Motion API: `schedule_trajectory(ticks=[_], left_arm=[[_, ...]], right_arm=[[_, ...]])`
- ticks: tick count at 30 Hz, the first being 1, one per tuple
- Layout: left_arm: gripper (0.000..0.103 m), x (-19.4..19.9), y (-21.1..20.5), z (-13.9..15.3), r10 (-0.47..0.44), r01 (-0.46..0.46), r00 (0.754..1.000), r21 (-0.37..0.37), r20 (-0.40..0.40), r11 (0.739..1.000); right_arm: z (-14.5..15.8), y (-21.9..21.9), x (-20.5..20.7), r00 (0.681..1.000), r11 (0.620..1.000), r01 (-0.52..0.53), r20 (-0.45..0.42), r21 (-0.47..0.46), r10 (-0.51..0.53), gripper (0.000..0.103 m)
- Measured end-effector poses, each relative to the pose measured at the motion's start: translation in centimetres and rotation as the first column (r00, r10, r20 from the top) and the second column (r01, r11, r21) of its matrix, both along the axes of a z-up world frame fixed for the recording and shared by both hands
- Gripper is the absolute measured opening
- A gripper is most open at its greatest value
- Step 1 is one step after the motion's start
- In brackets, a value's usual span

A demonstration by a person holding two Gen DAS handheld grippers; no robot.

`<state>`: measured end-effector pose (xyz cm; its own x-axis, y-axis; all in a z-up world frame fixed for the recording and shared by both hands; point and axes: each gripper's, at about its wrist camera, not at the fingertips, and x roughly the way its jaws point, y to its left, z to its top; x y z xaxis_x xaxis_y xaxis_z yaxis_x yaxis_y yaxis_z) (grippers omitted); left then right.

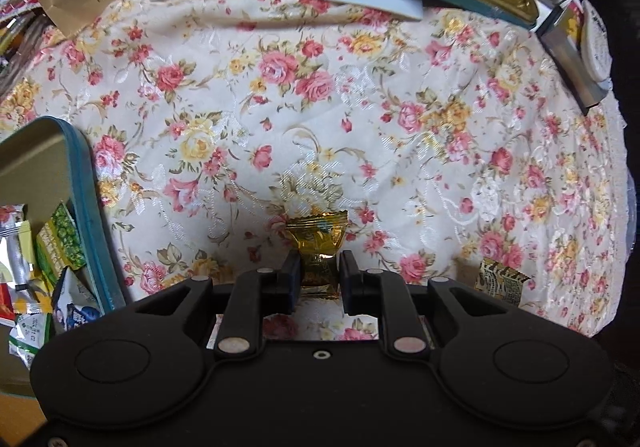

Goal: Organize snacks
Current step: 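Carry the gold candy to the tray with the left tool while the right tool lifts the patterned packet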

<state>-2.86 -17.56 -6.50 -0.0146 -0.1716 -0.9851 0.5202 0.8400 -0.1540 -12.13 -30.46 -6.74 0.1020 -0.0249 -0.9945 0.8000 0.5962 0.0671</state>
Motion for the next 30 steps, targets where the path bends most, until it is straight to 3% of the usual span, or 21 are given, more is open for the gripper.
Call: schedule_trajectory(ticks=[14,24,30], left_arm=[[0.026,-0.2,3.6,8.2,-0.079,0.079,0.989,0.004,0.127,0.997],[0.026,1.3,9.6,9.1,0.029,-0.028,0.982,-0.012,0.186,1.0],[0.026,3.5,12.6,8.6,0.12,-0.116,0.989,-0.05,0.091,0.992]], right_arm=[[3.1,-1.2,-0.5,0.998,0.998,0.044,0.052,0.035,-0.046,0.033],[3.3,-0.2,-0.3,0.999,1.0,0.005,0.048,0.002,-0.005,0.033],[2.8,0.4,0.3,1.0,1.0,-0.016,0.018,-0.012,0.016,0.033]])
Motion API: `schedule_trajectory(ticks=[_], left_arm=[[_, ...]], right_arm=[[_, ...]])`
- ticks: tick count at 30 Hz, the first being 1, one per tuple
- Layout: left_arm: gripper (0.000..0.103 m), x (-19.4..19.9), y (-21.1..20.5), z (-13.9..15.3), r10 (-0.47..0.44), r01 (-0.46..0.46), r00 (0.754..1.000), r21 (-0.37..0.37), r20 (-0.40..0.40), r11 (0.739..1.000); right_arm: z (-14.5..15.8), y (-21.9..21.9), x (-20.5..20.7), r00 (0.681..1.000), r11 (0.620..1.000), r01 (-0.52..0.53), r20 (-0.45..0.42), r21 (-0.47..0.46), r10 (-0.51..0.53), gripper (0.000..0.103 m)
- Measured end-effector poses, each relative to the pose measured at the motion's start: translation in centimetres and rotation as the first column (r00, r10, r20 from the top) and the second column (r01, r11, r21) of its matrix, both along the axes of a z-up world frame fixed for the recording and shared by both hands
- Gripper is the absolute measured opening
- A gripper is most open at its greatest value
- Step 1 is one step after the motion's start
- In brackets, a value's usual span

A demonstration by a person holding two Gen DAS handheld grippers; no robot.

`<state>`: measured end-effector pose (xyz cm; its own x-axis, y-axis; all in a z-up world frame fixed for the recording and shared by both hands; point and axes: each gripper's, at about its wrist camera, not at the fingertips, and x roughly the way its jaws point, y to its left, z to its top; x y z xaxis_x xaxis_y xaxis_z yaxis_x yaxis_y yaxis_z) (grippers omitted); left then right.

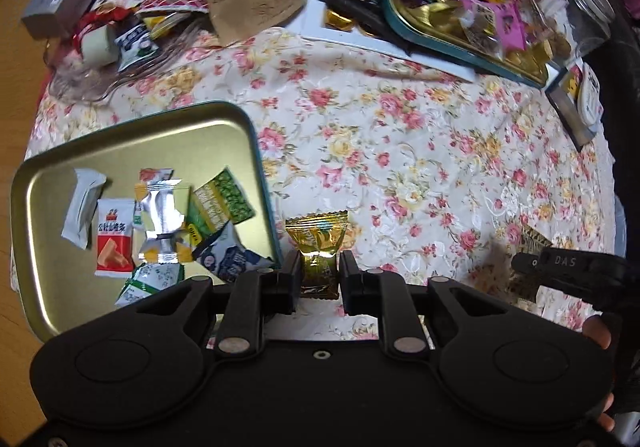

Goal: Organize snacks
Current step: 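Carry the gold candy to the tray with the left tool while the right tool lifts the patterned packet, then open the left tool to drop the gold candy onto the tray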

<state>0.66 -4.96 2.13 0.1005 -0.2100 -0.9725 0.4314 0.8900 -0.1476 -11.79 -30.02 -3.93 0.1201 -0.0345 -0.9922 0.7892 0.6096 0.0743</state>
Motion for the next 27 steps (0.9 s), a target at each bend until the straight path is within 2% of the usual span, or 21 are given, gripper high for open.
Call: schedule_trajectory(ticks=[4,8,16,21,27], left_arm=[[0.026,1.2,2.3,0.7,0.05,-0.049,0.999,-0.02,0.014,0.999],[0.026,2.6,5.5,1.2,0.143,-0.142,0.99,-0.048,0.018,0.989],[0.026,4.4,10.6,0.6,0.267,-0.266,0.964,-0.031,0.011,0.963],[0.027,4.7,12.7,0.2,0.31,-0.31,0.951,0.001,0.013,0.951],[0.031,4.7,14.3,0.1,0.313,-0.314,0.949,0.038,0.039,0.949]], right_arm=[[0.0,0.7,0.6,1.0,1.0,-0.018,-0.007,-0.004,0.017,0.033],[0.3,1.5,1.2,0.999,0.999,-0.037,-0.002,-0.009,0.037,0.033],[0.8,3.4,2.8,0.995,0.995,-0.096,0.003,-0.015,0.096,0.033],[1.1,4.7,3.5,0.992,0.992,-0.127,0.006,-0.01,0.127,0.033],[2.0,7.5,4.9,0.98,0.98,-0.195,0.026,-0.024,0.196,0.033]])
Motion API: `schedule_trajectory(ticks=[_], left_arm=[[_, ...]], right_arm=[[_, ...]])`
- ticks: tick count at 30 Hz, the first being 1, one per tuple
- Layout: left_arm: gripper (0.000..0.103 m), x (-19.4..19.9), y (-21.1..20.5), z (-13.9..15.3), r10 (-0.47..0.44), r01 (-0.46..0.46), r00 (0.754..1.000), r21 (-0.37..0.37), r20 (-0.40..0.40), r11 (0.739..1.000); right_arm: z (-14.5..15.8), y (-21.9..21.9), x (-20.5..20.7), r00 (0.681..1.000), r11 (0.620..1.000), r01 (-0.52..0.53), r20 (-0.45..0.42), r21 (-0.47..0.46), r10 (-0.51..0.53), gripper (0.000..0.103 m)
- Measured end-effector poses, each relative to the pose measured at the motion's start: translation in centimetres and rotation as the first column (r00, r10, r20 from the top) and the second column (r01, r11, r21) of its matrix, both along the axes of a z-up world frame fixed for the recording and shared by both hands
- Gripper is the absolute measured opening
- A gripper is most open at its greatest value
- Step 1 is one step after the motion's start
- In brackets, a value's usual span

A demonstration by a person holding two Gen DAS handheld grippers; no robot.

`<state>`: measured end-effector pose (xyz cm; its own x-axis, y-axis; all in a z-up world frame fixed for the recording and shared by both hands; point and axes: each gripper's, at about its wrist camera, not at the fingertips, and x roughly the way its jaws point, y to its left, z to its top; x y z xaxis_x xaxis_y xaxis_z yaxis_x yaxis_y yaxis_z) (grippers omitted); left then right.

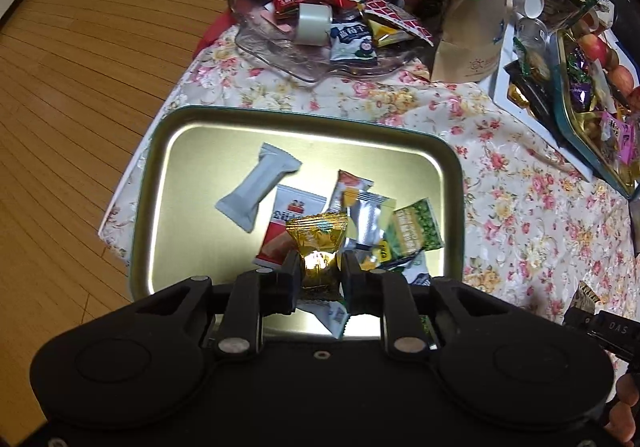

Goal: Organize snacks
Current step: 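Open the left tool to drop the gold candy onto the tray, then lower the patterned packet onto the tray and open the right tool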

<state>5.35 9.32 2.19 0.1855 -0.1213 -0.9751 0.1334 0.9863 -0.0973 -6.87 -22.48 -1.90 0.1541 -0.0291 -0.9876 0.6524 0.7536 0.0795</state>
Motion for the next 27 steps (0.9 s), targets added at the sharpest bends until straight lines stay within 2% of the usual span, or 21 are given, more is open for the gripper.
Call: schedule_trajectory(ticks=[5,11,15,20,24,27], left_arm=[[0.034,0.1,1.0,-0.3,0.028,-0.028,1.0,0.021,-0.003,0.999],[0.034,0.3,1.8,-1.0,0.052,-0.051,0.998,0.006,-0.042,0.999],[0.034,0.1,1.7,-1.4,0.038,-0.039,0.997,-0.015,-0.07,0.999],[0.034,0.0,1.6,-1.4,0.033,-0.033,0.997,0.0,-0.067,0.999],[0.034,0.0,1.6,-1.5,0.027,-0.028,0.997,-0.003,-0.071,1.0],[0.033,0.0,1.5,-1.6,0.022,-0.022,0.997,0.004,-0.072,1.0]], right_arm=[[0.9,3.3,1.2,0.996,0.997,-0.08,0.032,-0.007,0.08,0.033],[2.3,7.4,2.4,0.977,0.981,-0.192,0.093,0.009,0.191,0.033],[3.4,10.3,3.1,0.947,0.955,-0.294,0.147,0.032,0.286,0.033],[4.9,13.5,3.5,0.901,0.917,-0.398,0.195,0.016,0.388,0.035],[6.0,14.8,3.5,0.882,0.904,-0.428,0.213,-0.011,0.42,0.043],[6.5,14.9,3.4,0.867,0.894,-0.448,0.245,0.004,0.433,0.044]])
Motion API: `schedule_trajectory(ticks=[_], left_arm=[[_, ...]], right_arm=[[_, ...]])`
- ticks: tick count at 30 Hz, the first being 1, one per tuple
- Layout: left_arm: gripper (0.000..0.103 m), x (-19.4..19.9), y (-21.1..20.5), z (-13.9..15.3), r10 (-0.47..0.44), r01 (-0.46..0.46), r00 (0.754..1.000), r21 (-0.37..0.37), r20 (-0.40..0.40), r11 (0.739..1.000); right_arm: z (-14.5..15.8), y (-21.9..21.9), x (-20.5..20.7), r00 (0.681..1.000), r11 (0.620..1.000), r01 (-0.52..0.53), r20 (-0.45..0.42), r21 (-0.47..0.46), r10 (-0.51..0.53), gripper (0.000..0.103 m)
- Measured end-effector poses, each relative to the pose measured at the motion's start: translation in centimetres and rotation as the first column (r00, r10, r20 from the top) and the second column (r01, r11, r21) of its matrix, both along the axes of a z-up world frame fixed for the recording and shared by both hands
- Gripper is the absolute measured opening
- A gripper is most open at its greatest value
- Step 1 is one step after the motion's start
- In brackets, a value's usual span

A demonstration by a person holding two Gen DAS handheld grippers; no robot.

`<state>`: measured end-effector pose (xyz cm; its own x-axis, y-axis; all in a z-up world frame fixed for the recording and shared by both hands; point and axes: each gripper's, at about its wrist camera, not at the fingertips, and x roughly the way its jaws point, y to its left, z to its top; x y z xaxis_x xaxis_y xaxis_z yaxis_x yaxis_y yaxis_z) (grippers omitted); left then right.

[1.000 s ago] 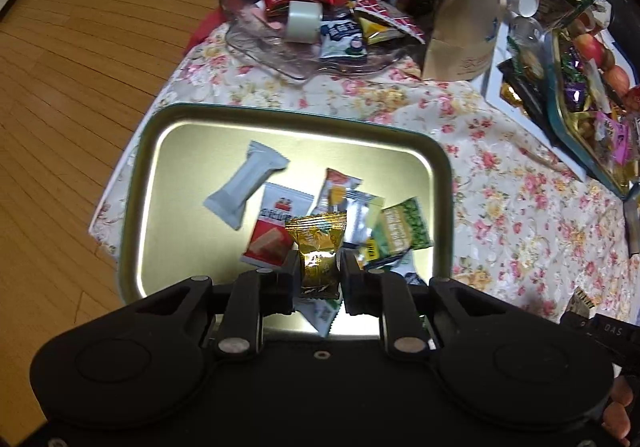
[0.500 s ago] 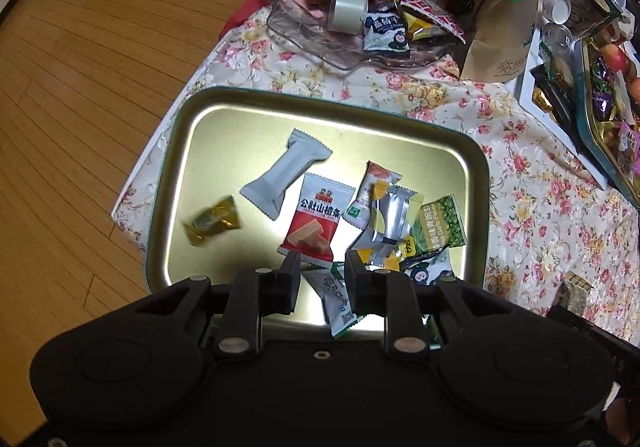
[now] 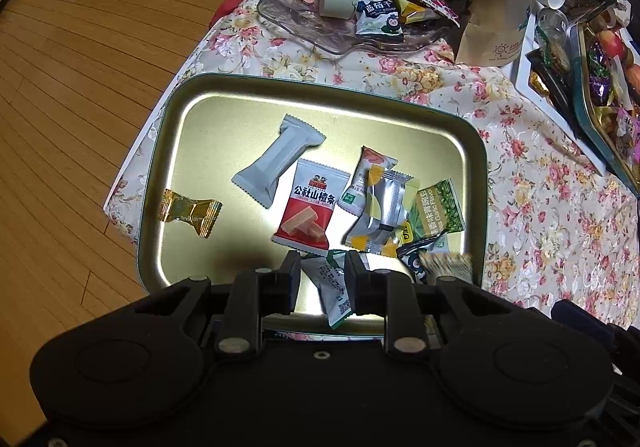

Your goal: Organize snacks

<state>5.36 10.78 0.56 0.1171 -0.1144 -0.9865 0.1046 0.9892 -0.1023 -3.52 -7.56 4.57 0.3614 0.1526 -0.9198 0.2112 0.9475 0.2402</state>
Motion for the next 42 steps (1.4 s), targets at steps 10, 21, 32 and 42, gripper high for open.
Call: schedule_trajectory(ticks=[10,21,32,42], left_arm=[[0.034,-0.3,-0.8,-0.5,-0.024,0.024,1.0,0.017,-0.012,1.0],[0.034,-1.6,-2.4,-0.9,-0.065,0.062,0.997,0.092,0.03,0.994],[0.034,-3.0,-4.5,-0.1,-0.131,0.096,0.976,0.195,0.173,0.976],[0.034,-3.0,-4.6,-0.6,-0.14,0.125,0.983,0.122,0.119,0.985]], right_arm=[[-1.9,-0.7,0.3,0.996,0.997,0.038,-0.072,-0.07,-0.043,0.044],[-3.2,-0.5,-0.4,0.996,0.99,0.024,-0.08,-0.14,-0.035,0.044],[-3.8,-1.8,-0.3,0.991,0.989,0.071,-0.101,-0.127,-0.084,0.044],[-5.4,-2.6,0.3,0.976,0.982,0.11,-0.171,-0.155,-0.137,0.044]])
